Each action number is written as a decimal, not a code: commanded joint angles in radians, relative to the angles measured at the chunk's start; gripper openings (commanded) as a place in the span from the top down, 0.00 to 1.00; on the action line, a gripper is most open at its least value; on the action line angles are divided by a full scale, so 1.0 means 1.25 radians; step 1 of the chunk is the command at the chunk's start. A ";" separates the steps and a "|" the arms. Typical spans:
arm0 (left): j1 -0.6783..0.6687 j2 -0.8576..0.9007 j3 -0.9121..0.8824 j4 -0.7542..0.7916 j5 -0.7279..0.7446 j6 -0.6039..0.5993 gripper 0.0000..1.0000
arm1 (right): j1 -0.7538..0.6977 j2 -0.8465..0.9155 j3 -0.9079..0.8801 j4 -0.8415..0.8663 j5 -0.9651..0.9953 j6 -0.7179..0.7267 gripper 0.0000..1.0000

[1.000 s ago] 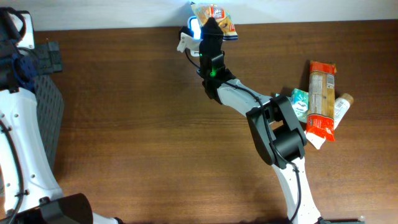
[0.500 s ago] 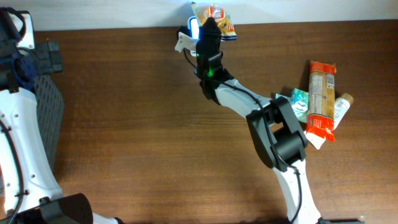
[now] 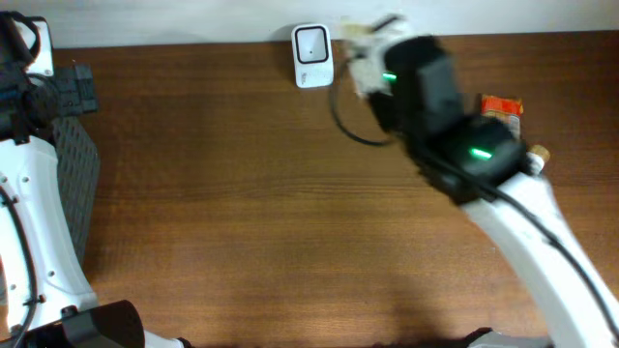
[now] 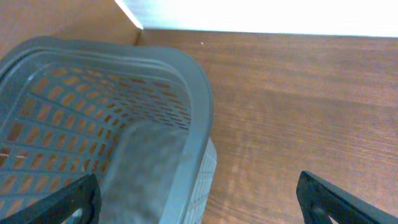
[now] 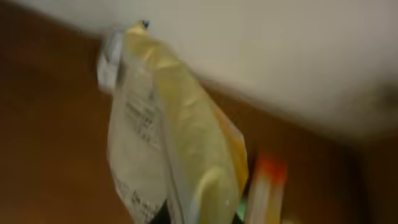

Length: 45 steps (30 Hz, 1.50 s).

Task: Scan the item barcode
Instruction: 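Place the snack bag beside the other items at the right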

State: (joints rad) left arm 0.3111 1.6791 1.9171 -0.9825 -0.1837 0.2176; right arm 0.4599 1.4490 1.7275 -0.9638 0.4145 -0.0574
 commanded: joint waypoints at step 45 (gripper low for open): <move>0.003 -0.009 0.009 0.001 0.002 0.007 0.01 | -0.319 -0.026 0.350 -0.587 -0.436 0.094 0.01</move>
State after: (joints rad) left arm 0.3111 1.6791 1.9171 -0.9825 -0.1841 0.2173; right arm 0.0540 1.4509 2.1494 -1.6924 -0.1261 0.0544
